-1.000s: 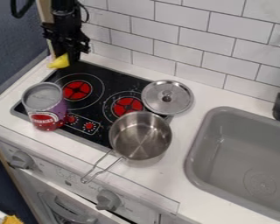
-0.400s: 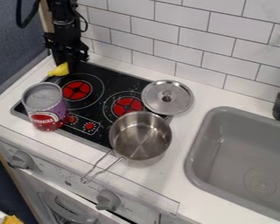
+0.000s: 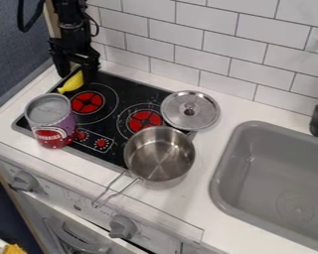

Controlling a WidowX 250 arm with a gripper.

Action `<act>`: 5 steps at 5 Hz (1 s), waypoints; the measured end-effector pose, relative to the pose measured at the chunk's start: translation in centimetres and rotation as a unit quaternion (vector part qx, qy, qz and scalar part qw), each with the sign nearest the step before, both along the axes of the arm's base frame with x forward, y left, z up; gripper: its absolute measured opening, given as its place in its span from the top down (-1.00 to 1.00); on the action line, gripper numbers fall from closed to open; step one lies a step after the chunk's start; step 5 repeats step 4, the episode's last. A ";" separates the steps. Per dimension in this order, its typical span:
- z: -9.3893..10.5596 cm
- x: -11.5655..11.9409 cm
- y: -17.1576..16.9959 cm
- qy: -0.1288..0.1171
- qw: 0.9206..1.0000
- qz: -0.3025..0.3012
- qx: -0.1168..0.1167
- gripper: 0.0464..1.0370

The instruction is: Move the yellow banana to the top left of the stove

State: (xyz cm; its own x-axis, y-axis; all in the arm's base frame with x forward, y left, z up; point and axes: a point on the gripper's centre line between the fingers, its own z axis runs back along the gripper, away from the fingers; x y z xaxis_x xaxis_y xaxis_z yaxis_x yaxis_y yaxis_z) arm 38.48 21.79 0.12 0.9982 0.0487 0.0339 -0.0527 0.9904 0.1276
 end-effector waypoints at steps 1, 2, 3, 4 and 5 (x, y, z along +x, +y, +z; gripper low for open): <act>0.1 0.0 0.0 0.000 1.000 -0.003 0.001 -0.93; 2.4 0.4 0.2 -0.021 1.000 -0.001 0.012 -0.93; 4.9 0.6 0.0 -0.043 0.999 0.003 0.013 -0.93; 6.6 0.4 0.1 -0.069 0.997 0.002 0.025 -0.93; 6.6 0.4 0.1 -0.069 0.997 0.002 0.025 -0.93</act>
